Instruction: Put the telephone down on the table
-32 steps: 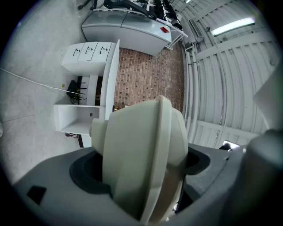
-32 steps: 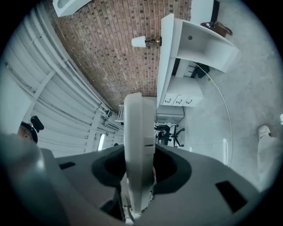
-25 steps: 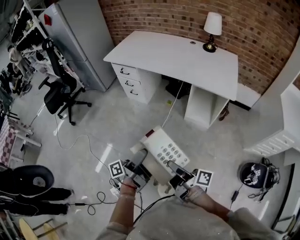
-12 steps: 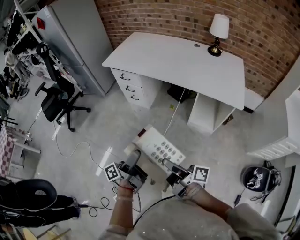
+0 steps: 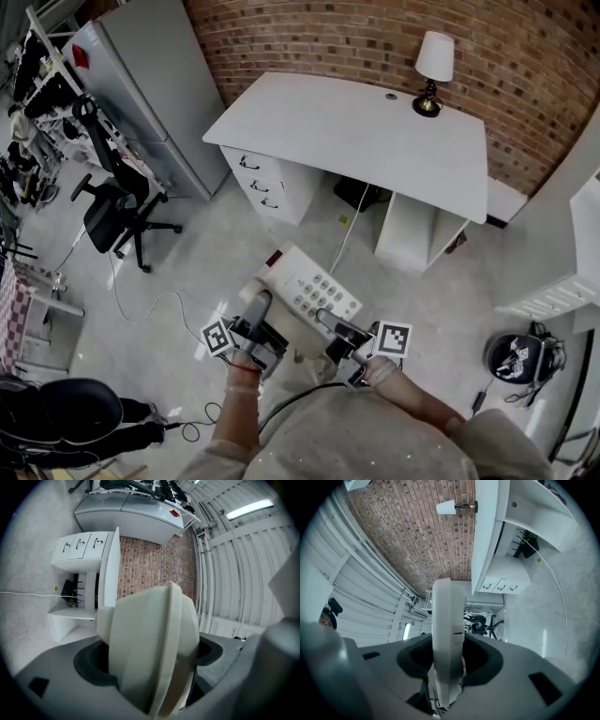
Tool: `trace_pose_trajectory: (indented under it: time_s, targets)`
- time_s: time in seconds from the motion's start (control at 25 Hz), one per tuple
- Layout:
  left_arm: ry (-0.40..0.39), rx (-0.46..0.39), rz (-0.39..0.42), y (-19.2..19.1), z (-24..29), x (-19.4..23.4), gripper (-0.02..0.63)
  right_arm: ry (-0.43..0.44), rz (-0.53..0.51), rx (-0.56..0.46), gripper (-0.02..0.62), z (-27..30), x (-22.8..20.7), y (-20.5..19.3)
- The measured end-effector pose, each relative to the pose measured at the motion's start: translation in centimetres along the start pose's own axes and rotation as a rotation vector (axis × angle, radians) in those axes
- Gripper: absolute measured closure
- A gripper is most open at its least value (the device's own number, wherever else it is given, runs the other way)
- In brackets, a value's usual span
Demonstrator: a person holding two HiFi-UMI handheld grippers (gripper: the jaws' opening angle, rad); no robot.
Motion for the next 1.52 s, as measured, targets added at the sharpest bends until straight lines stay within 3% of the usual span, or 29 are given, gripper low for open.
trace_pose_trajectory:
  time_s: [0.2,0.48,0.68,1.28,1.52]
  targets:
    - [0.004,0.028,-0.025,0.3,2.1,0.7,0.141,-0.019,-0.002,-0.048,0.44,0.0,-0.2,1.6]
    - [-0.032,0.117,-0.061,4.2,5.4,1.7,0.141,-0.021,-0.03,-0.121,0.441,3.6,-0.6,3.3]
    - [-0.038,0.237,-0.079,8.5,8.9,2.4,0.141,-0.017,-0.044,-0.224,0.44,7.5,-0.9,4.7]
    - [0.003,0.457,-0.126,25.2,12.4,5.1,0.141,-0.054,-0.034,-0.396,0.439,23.1,-4.2,4.4]
    - [0.003,0.47,-0.172,29.4,12.9,5.7,0.141,-0.068,-0.022,-0.45,0.44,27.5,-4.7,4.1]
Point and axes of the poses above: the fingertips, and each gripper's own axes: z forward along the fingers, x to its left, y out of its top, the point moved 6 cm from there along -z, backward along the fingers, and after that the axes turned 5 degrees about -x, right-handed, at the moved point
